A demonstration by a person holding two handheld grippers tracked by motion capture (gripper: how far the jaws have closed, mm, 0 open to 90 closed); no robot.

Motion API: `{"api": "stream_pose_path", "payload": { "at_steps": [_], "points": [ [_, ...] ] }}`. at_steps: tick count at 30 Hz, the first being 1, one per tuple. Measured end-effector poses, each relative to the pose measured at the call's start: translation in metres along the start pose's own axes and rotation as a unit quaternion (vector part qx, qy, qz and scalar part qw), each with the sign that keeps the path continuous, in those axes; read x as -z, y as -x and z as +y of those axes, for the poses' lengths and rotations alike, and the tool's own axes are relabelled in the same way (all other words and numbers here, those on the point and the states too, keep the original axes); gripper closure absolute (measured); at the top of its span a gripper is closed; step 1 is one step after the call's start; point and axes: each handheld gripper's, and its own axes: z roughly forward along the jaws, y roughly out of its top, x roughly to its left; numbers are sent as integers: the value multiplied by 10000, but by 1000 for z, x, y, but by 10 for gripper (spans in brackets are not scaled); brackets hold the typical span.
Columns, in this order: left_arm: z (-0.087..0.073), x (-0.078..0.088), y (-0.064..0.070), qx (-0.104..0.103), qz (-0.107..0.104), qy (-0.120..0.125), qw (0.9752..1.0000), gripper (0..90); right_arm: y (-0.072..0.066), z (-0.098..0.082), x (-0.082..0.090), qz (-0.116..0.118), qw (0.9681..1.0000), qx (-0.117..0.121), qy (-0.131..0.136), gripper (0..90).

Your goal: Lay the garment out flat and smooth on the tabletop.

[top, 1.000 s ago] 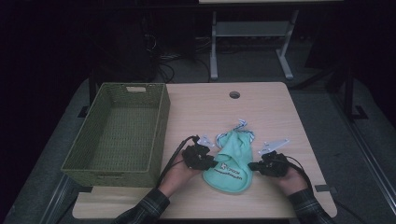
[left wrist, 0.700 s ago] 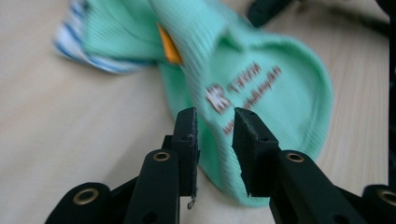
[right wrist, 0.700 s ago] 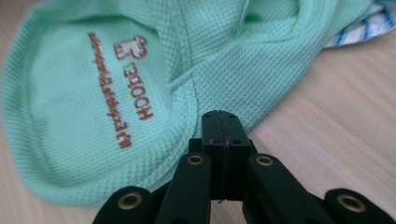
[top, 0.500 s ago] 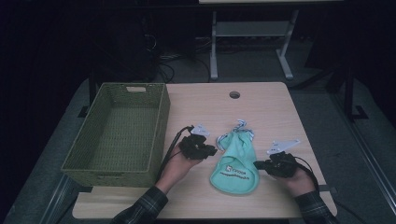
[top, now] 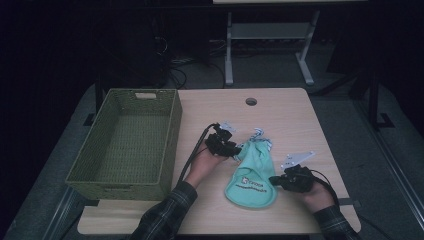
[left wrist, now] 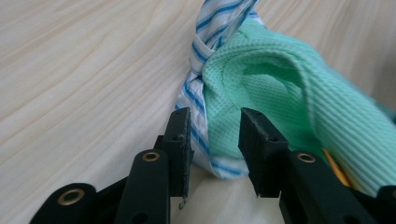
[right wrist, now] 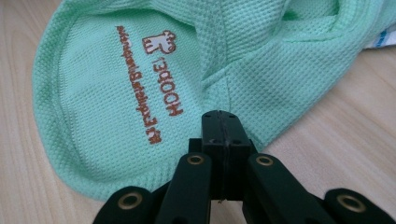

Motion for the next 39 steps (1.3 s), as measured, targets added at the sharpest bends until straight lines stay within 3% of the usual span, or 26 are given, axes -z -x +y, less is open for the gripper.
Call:
{"api": "stream_pose_path", "payload": {
  "at_steps": [5, 10, 13, 20, 22, 26, 27, 28, 33, 35, 39],
  "points": [
    [0, -12, 0, -197, 178, -166, 9995, 620, 0, 0, 0, -15, 10000, -12, -33, 900],
    [0, -16, 2, -397, 323, -222, 9984, 771, 0, -1, -1, -41, 10000, 23, -42, 900],
    [0, -15, 2, -419, 348, -228, 9983, 808, 0, -1, 0, -35, 10000, 26, -63, 900],
    [5, -2, -9, -385, 609, -158, 9973, 819, 0, 0, 0, -26, 9999, -42, -99, 900],
    [9, 3, -18, -441, 862, -155, 9952, 822, 0, 0, 0, -12, 9999, -45, -108, 900],
    [11, 7, -29, -440, 1062, -185, 9932, 879, 0, -1, 0, 0, 9999, -34, -98, 900],
    [11, 8, -33, -436, 1128, -172, 9925, 879, 0, -1, 0, 0, 9999, -34, -98, 900],
    [9, 8, -39, -286, 1079, -151, 9936, 880, 0, -1, 0, -5, 10000, -23, -95, 900],
    [8, 5, -38, -345, 1079, -198, 9934, 863, 1, -1, 0, 5, 10000, -22, -91, 900],
    [8, 5, -35, -304, 1017, -168, 9942, 781, 1, -1, 0, 8, 10000, -22, -85, 900],
    [8, 12, -30, -280, 956, -97, 9950, 704, 1, -1, 0, 27, 10000, -36, -60, 900]
  ]
}}
